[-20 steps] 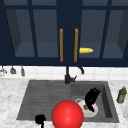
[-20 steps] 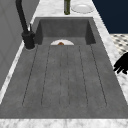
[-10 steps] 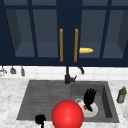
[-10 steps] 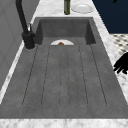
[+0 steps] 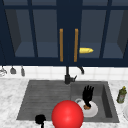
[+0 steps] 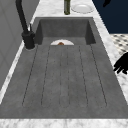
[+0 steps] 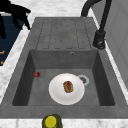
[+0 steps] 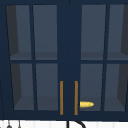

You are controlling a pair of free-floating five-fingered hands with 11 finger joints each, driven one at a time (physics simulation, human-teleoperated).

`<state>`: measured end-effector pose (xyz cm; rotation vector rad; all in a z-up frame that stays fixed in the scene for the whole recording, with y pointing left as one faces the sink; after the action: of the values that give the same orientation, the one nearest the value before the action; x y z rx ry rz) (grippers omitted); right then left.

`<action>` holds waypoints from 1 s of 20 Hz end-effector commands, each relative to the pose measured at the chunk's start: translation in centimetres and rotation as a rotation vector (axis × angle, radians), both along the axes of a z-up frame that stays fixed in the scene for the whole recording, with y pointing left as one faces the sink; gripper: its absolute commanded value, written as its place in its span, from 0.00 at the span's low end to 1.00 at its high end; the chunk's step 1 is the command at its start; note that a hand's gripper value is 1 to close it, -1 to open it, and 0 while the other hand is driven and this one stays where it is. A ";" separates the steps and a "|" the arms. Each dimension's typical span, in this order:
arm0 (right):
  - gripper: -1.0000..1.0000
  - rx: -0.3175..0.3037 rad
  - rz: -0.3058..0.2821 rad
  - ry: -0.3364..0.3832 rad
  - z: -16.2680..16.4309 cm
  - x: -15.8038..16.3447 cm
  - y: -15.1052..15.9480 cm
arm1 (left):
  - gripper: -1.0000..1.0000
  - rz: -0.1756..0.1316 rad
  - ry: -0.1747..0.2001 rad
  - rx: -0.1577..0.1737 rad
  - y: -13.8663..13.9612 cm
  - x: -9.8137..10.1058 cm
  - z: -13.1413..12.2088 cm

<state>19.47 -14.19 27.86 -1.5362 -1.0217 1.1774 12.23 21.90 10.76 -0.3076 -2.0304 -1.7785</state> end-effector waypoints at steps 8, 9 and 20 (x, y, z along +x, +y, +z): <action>0.00 -0.003 0.170 -0.130 -5.5 3.5 -0.2 | 0.50 0.000 0.000 0.000 0.0 0.0 0.0; 0.00 0.009 0.179 -0.137 -5.8 3.8 -0.2 | 0.50 0.000 0.000 0.000 0.0 0.0 0.0; 0.00 0.032 0.250 -0.117 -7.8 8.6 -0.1 | 0.50 0.000 0.000 0.000 0.0 0.0 0.0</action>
<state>26.69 -14.33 20.47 -1.5347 -1.2462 1.2576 12.23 21.90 10.76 -0.3076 -2.0304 -1.7785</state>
